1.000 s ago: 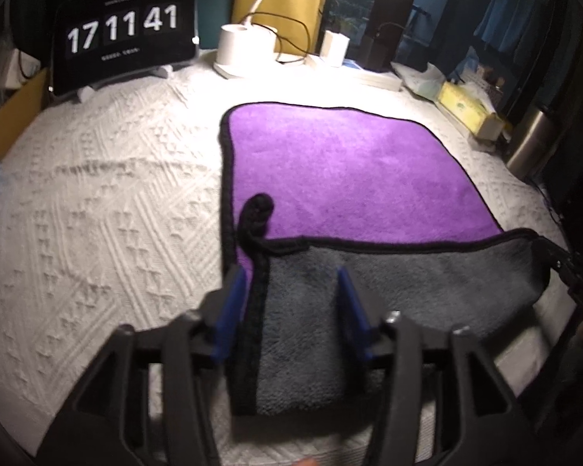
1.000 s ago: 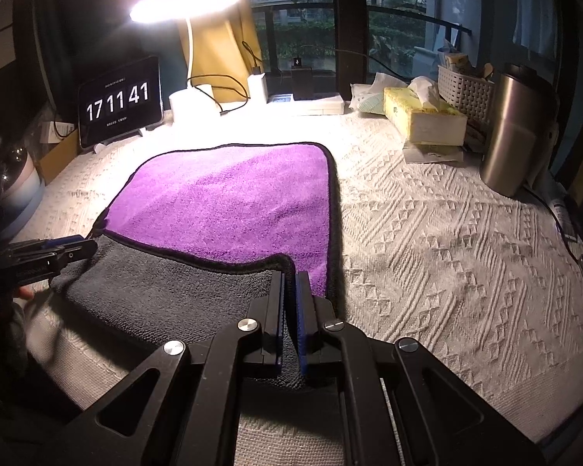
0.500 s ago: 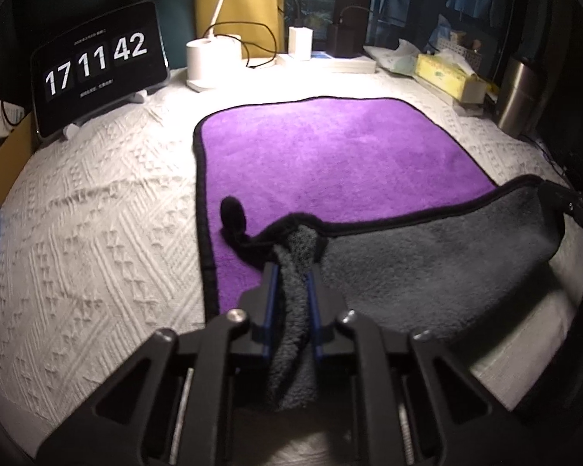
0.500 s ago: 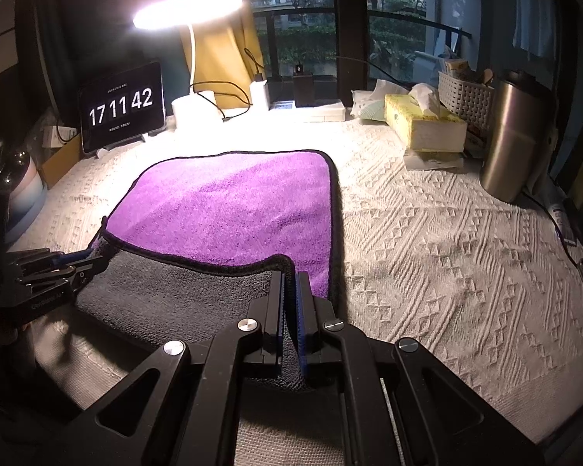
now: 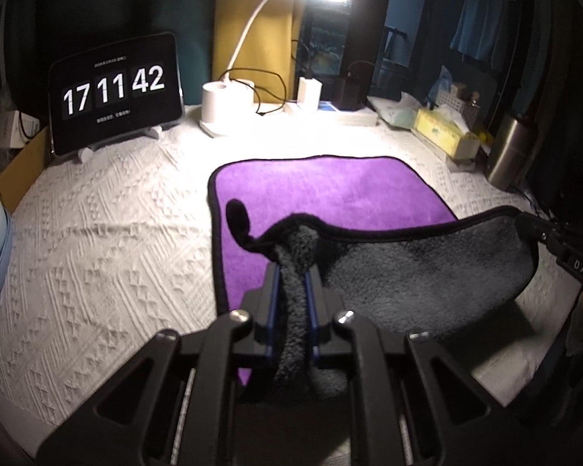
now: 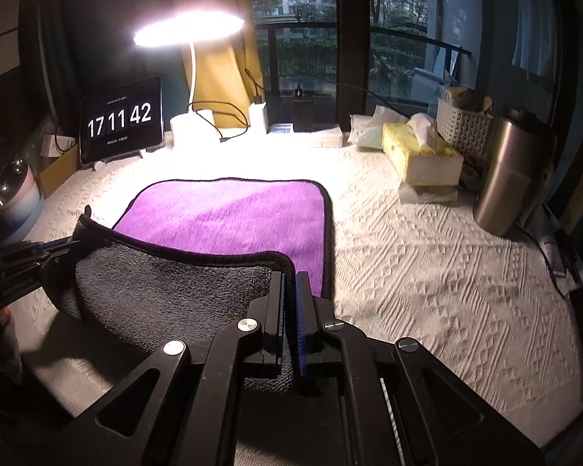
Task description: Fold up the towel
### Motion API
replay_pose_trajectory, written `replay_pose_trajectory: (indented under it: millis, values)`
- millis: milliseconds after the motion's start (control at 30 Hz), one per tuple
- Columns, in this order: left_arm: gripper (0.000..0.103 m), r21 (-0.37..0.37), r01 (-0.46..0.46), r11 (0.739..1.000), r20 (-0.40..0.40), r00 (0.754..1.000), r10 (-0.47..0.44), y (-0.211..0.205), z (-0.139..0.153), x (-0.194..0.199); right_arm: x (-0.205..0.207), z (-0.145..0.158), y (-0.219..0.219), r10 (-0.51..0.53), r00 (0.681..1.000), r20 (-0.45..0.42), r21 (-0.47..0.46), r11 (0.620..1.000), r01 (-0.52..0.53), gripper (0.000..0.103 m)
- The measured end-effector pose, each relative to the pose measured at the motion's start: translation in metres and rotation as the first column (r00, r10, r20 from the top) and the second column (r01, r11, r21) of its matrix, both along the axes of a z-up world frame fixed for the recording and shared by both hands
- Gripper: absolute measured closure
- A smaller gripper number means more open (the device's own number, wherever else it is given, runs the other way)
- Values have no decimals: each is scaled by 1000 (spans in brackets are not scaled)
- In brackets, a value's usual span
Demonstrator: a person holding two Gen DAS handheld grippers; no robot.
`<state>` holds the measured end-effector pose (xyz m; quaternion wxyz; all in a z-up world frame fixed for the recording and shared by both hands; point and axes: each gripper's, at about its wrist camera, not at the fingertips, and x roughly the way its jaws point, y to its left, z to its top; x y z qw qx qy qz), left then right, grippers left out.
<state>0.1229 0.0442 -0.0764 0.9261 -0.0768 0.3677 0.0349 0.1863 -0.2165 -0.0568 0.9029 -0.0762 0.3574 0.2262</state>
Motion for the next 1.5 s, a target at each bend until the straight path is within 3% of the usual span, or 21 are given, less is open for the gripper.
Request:
replay_pose_trajectory:
  millis: [1500]
  values:
    - [90, 2, -65, 998, 85, 994, 64, 37, 15, 82, 120, 0, 37, 26, 997, 71, -17, 1000, -25, 97]
